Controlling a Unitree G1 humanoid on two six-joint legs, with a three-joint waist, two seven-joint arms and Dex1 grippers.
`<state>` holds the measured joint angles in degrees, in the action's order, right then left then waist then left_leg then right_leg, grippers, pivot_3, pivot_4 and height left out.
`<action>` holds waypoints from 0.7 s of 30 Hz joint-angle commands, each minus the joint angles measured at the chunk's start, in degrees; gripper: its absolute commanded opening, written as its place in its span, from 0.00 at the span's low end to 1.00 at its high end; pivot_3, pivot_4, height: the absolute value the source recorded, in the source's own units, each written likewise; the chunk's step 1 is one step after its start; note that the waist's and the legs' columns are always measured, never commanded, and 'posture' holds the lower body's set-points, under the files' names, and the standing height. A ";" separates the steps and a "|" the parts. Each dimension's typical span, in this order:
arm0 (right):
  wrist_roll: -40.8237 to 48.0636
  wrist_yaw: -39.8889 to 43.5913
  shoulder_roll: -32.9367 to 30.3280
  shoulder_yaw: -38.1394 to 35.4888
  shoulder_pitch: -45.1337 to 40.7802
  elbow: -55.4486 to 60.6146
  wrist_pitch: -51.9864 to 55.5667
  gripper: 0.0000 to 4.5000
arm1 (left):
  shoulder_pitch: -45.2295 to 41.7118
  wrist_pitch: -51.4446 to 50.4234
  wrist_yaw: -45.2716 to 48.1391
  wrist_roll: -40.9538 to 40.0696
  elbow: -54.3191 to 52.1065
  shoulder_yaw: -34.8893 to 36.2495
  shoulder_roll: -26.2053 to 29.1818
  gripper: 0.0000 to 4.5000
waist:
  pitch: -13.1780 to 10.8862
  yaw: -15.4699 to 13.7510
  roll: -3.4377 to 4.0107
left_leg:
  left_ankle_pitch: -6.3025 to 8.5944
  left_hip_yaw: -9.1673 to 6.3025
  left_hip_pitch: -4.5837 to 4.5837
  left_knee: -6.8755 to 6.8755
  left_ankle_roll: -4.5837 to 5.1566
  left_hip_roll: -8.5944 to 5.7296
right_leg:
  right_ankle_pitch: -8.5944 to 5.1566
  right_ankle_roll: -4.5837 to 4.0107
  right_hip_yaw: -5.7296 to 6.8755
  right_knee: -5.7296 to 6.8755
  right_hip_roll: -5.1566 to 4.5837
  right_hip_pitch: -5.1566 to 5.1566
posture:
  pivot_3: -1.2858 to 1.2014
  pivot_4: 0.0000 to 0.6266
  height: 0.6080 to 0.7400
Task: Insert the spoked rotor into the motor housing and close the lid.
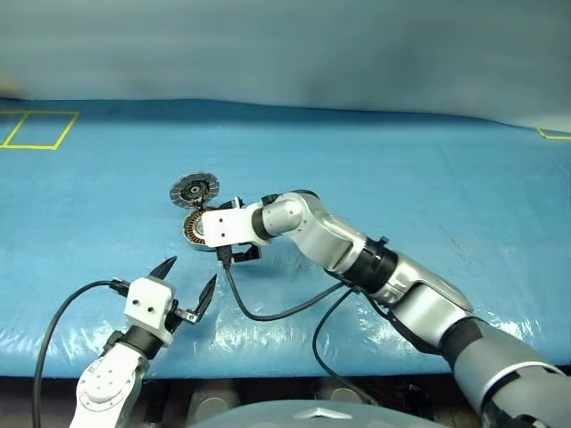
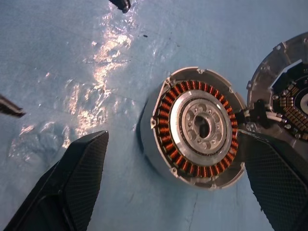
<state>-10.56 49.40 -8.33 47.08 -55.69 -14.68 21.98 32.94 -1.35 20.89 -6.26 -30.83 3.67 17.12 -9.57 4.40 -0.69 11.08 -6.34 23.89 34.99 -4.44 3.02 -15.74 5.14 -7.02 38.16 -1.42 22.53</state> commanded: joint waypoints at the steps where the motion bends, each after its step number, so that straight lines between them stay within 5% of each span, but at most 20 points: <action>1: -1.73 0.24 3.56 -1.09 -3.35 -6.66 -5.28 0.99 | 1.59 2.85 -1.16 0.68 -1.17 -1.00 -1.43 1.00 | -0.01 0.11 0.01 | 0.00 0.00 0.00 -0.01 0.00 0.00 | 0.00 0.00 0.01 0.01 0.00 0.00 | 0.52 0.24 1.00; 16: -5.75 6.33 10.65 -3.03 -5.89 -29.47 -9.11 0.99 | 2.59 4.67 -2.73 0.67 -0.26 -2.13 -4.04 1.00 | -0.11 0.54 0.18 | 0.01 -0.01 -0.05 -0.05 -0.01 0.02 | -0.06 -0.08 0.02 0.15 0.03 0.15 | 0.52 0.24 1.00; 21: -7.22 10.49 10.16 -2.75 -3.79 -30.67 -8.63 0.72 | 2.36 4.52 -2.51 0.15 0.19 -1.38 -3.79 1.00 | -0.11 0.24 0.20 | 0.01 -0.01 -0.14 0.00 -0.01 0.00 | -0.07 -0.09 0.01 0.12 0.00 0.13 | 0.52 0.24 1.00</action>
<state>-16.72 56.51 2.80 43.01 -61.68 -43.36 11.87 35.10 1.85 18.63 -5.59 -30.17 1.71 13.48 -9.67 4.64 -0.48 11.09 -6.35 23.74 35.00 -4.46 3.01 -15.81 5.05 -7.01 38.28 -1.42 22.65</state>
